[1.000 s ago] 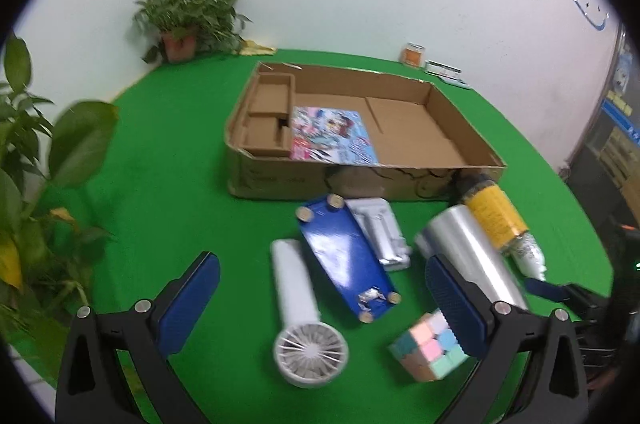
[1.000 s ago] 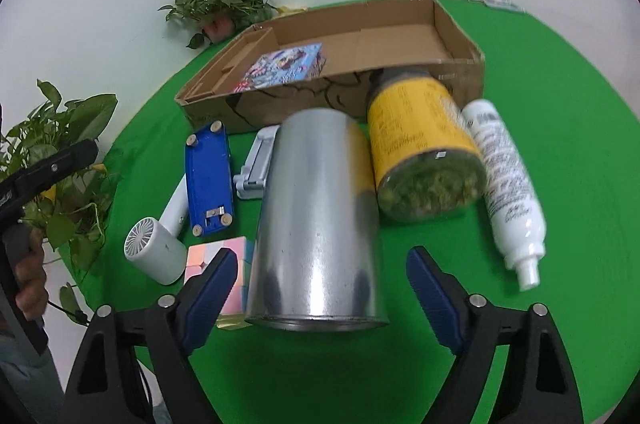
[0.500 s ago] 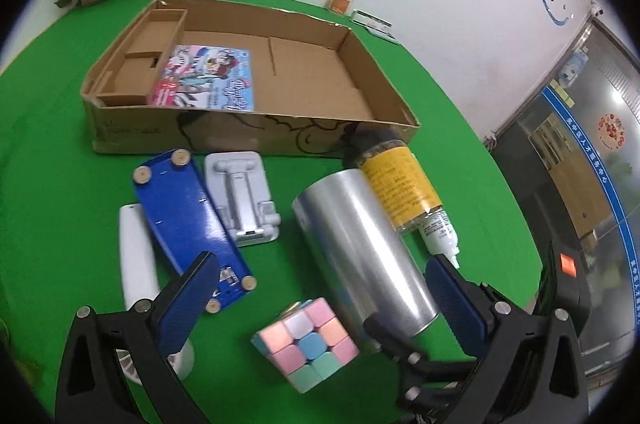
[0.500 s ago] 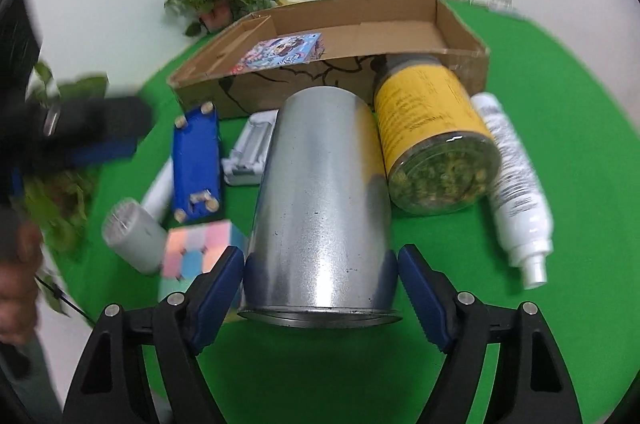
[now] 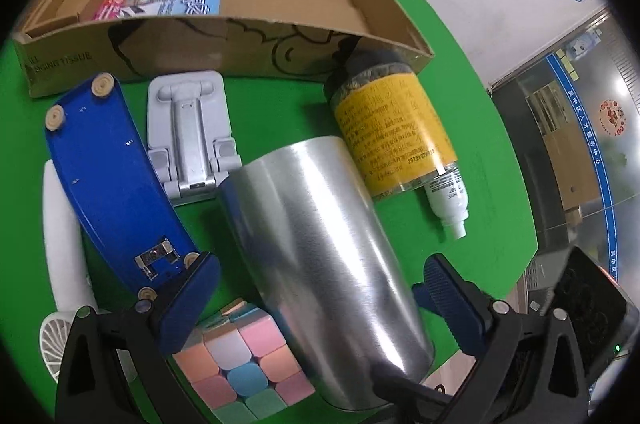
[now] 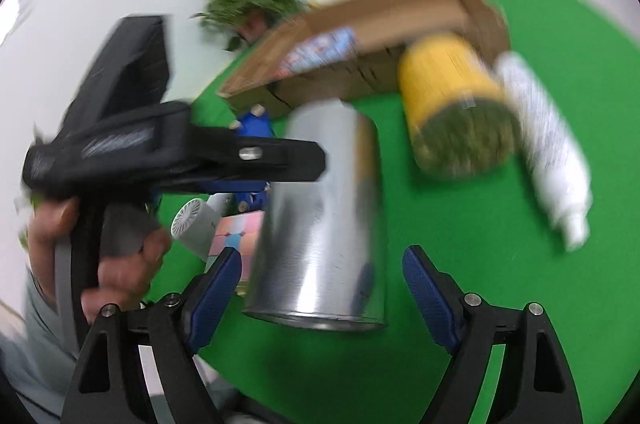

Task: Organize rigid objects
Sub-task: 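Grasp the silver metal cylinder with the right tool while the left tool grips it, then lift the cylinder with both tools and lower it beside the game box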

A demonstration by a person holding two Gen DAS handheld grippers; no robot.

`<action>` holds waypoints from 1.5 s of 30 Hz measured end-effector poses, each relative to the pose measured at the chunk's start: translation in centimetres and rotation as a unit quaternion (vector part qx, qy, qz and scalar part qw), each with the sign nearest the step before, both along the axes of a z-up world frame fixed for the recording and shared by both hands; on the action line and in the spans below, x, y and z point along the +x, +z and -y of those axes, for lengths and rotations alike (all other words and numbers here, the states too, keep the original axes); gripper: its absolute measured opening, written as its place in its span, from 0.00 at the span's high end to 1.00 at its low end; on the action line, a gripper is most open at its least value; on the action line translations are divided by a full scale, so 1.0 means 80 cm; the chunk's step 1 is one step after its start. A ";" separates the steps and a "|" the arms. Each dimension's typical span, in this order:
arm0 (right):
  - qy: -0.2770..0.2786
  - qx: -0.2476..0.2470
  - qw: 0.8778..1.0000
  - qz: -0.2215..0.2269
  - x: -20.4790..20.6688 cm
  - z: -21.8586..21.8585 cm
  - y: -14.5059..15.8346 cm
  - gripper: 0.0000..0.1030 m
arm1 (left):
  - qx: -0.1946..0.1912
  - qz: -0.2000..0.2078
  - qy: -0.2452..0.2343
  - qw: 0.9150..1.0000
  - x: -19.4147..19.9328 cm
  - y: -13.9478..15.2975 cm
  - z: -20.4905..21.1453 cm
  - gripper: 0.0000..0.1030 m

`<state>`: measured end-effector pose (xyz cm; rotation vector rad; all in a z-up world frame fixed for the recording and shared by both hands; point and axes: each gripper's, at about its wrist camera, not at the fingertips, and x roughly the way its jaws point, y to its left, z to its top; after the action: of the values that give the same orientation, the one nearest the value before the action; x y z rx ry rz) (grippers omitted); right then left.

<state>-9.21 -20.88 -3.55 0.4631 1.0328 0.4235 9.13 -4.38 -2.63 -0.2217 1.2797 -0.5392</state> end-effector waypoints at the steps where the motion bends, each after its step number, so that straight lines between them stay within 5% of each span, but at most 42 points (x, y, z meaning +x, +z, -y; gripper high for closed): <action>1: 0.007 0.013 1.000 -0.009 0.005 0.000 -0.006 0.24 | 0.001 -0.011 0.002 1.000 0.003 -0.006 0.000 0.09; 14: 0.041 -0.053 0.998 -0.019 0.044 -0.050 -0.012 0.19 | -0.007 0.001 0.001 1.000 0.004 -0.003 -0.007 0.17; 22: 0.020 -0.068 0.995 0.067 0.059 -0.048 0.057 0.20 | 0.008 0.140 -0.019 0.990 0.002 0.102 0.014 0.21; 32: 0.017 -0.083 0.986 0.141 0.162 -0.040 0.163 0.20 | 0.010 0.227 -0.019 0.974 0.092 0.222 0.015 0.21; 38: 0.013 -0.077 0.989 0.128 0.266 -0.029 0.203 0.20 | -0.007 0.205 -0.006 0.979 0.182 0.248 0.011 0.22; 45: 0.019 -0.072 0.994 0.074 0.336 -0.022 0.164 0.20 | 0.005 0.154 -0.014 0.988 0.242 0.201 0.016 0.22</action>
<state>17.66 -19.12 9.57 0.2785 0.9230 0.4082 28.50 -5.65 13.43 -0.1081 0.9858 -0.5669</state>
